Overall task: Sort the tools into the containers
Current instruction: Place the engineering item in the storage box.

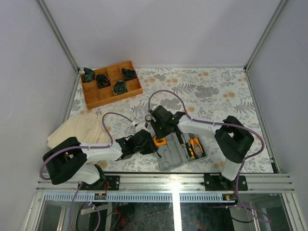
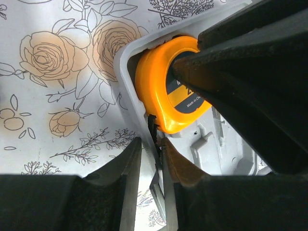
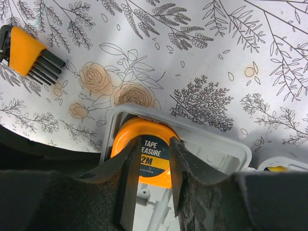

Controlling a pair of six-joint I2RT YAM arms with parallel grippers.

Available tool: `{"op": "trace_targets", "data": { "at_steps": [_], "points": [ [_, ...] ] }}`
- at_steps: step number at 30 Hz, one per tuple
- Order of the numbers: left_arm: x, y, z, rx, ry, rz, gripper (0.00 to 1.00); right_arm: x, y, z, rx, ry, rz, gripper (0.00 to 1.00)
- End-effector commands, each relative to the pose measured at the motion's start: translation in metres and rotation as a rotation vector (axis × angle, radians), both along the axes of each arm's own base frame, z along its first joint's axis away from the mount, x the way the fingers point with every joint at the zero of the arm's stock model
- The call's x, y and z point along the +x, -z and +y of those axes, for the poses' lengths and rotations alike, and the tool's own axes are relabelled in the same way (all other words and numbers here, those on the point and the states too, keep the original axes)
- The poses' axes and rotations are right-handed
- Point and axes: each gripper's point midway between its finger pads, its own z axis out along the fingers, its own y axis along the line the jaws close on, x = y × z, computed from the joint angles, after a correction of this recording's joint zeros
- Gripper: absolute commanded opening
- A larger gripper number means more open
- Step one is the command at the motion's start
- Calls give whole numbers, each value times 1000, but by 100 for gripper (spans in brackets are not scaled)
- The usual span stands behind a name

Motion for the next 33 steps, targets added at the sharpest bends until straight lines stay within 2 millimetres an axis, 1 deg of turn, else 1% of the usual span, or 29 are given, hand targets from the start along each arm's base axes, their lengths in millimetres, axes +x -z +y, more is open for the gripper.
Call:
{"op": "trace_targets", "data": {
  "at_steps": [1, 3, 5, 10, 12, 15, 17, 21, 27, 29, 33],
  "points": [
    [2, 2, 0, 4, 0, -20, 20, -15, 18, -14, -122, -30, 24, 36],
    [2, 1, -1, 1, 1, -20, 19, -14, 16, -17, -137, -21, 8, 36],
    [2, 0, -1, -1, -1, -20, 19, -12, 7, -17, -117, -10, -16, 36],
    [3, -10, -1, -18, -6, -34, 20, -6, -32, -4, 10, 6, -89, 39],
    [3, -14, 0, -21, -8, -42, 20, -4, -53, 0, 68, 19, -118, 40],
    [4, -19, 0, -27, -9, -52, 20, -6, -63, 1, 105, 36, -119, 40],
    [4, -20, 0, -28, -8, -52, 20, -10, -62, 2, 110, 35, -97, 40],
    [3, -18, -1, -26, -6, -48, 20, -18, -51, 3, 109, 27, -49, 39],
    [3, -15, -1, -26, -4, -42, 20, -20, -37, 10, 105, 17, -8, 38],
    [2, -13, -1, -23, -2, -41, 20, -21, -25, 11, 89, 13, 15, 37],
    [1, -9, 1, -18, -3, -38, 20, -22, -11, 11, 62, 14, 37, 37]
  ]
}}
